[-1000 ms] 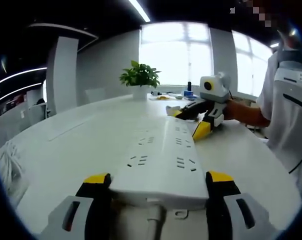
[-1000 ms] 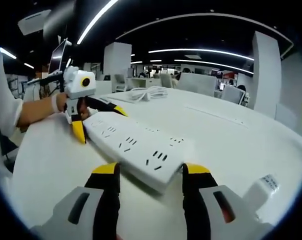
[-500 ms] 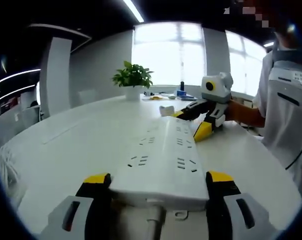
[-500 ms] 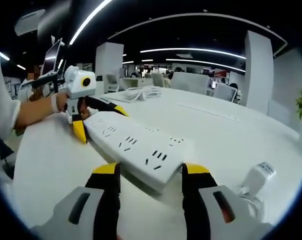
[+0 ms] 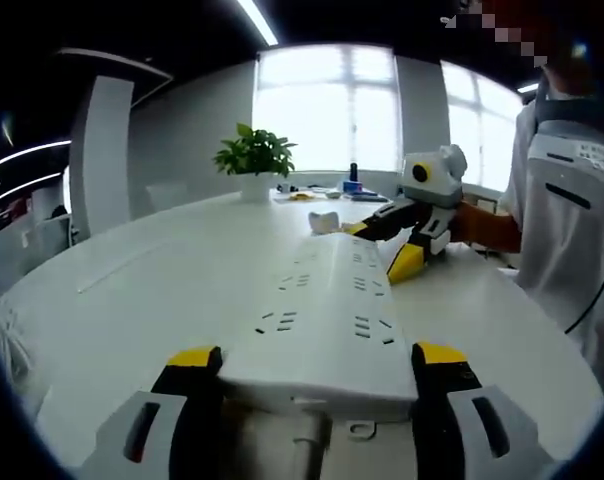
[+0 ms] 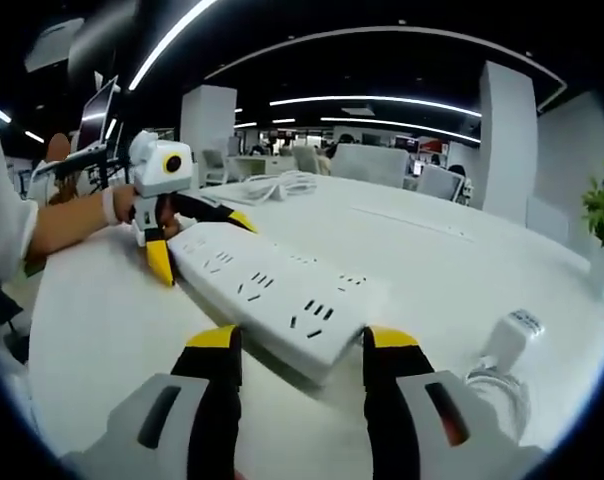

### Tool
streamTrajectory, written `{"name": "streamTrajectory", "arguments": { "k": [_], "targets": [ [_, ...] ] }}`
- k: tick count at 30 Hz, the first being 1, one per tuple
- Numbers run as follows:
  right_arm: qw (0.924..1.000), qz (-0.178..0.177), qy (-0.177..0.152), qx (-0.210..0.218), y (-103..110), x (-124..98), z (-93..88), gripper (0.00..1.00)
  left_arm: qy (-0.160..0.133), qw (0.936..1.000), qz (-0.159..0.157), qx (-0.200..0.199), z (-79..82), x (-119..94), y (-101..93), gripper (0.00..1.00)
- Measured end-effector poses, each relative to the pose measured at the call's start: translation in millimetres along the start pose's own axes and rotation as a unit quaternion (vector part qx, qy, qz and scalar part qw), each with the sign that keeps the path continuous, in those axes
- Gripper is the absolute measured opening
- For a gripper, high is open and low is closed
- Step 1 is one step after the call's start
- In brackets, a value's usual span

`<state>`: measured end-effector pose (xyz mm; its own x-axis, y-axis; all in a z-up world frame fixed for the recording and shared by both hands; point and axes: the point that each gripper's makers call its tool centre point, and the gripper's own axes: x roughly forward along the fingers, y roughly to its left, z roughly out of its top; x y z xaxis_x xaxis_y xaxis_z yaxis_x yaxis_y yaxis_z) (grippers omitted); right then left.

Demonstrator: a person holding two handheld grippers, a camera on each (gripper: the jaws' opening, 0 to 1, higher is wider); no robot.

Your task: Straighten the power strip on the desk, plug the charger into it

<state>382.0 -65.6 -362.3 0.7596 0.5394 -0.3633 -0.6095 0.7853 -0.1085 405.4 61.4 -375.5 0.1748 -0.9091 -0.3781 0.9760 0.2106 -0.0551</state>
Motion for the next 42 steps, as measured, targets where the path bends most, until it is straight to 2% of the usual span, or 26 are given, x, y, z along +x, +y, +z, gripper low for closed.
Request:
{"name": "streamTrajectory", "arguments": {
  "k": [6,7,9,11,12,13,15,16,17,18,20,22,23,25,26,29,32,42],
  "targets": [
    [0.9999,0.003,0.005,0.013,0,-5,0.8,0.46,-0.001,1.0,0.001,0.0,-0.4,-1,-0.4,0.78],
    [0.9994,-0.004,-0.014,0.031,-1,-13,9.4,0.44,-0.001,1.0,0.002,-0.001,-0.5,-1,-0.6,0.78],
    [0.9975,-0.052,-0.043,0.024,-17,-29,23.0,0.44,-0.002,1.0,0.003,-0.001,-0.8,-1,-0.6,0.78],
    [0.9922,-0.112,-0.053,0.016,-39,-41,29.5,0.44,-0.003,1.0,0.004,-0.001,-0.9,-2,-0.9,0.77],
    [0.9852,-0.155,-0.071,0.023,-56,-47,35.7,0.44,-0.004,1.0,0.004,-0.001,-1.0,-2,-0.9,0.77],
    [0.9806,-0.179,-0.076,0.022,-66,-49,36.8,0.44,-0.004,1.0,0.005,-0.001,-1.0,-2,-1.0,0.77],
    [0.9665,-0.249,-0.06,0.02,-95,-55,30.9,0.5,-0.004,1.0,0.005,-0.001,-1.0,-2,-1.4,0.77],
    [0.9606,-0.272,-0.057,0.017,-107,-57,28.9,0.51,-0.004,1.0,0.005,-0.001,-1.0,-2,-1.5,0.77],
    [0.9569,-0.285,-0.053,0.013,-117,-57,26.2,0.51,-0.005,1.0,0.005,-0.001,-1.1,-2,-1.5,0.77],
    [0.9563,-0.29,-0.038,0.009,-125,-56,20.6,0.5,-0.005,1.0,0.006,-0.001,-1.1,-2,-1.6,0.77],
    [0.9596,-0.28,-0.026,0.005,-137,-52,13.3,0.47,-0.005,1.0,0.006,-0.001,-1.1,-2,-2.0,0.77],
    [0.97,-0.243,-0.005,0.002,-142,-46,3.0,0.44,-0.005,1.0,0.006,-0.001,-0.9,-2,-2.3,0.77],
    [0.9706,-0.241,-0.001,0.004,-150,-46,-0.6,0.45,-0.005,1.0,0.006,-0.001,-0.8,-2,-2.2,0.77],
    [0.9765,-0.215,0.0,-0.011,-154,-42,-2.2,0.45,-0.006,1.0,0.006,-0.001,-0.2,-2,-2.2,0.77],
    [0.9766,-0.215,-0.002,-0.006,-159,-43,-1.9,0.46,-0.006,1.0,0.005,-0.001,0.1,-2,-2.3,0.77],
    [0.9841,-0.176,0.0,-0.024,-159,-36,-1.3,0.46,-0.006,1.0,0.005,-0.001,0.9,-1,-2.6,0.77],
    [0.9854,-0.168,0.015,-0.025,-167,-31,-7.5,0.46,-0.006,1.0,0.005,-0.001,1.6,-2,-2.3,0.77],
    [0.9931,-0.115,-0.006,-0.02,-165,-26,-5.4,0.38,-0.008,1.0,0.006,-0.001,2.5,-4,-0.3,0.77]
  ]
}}
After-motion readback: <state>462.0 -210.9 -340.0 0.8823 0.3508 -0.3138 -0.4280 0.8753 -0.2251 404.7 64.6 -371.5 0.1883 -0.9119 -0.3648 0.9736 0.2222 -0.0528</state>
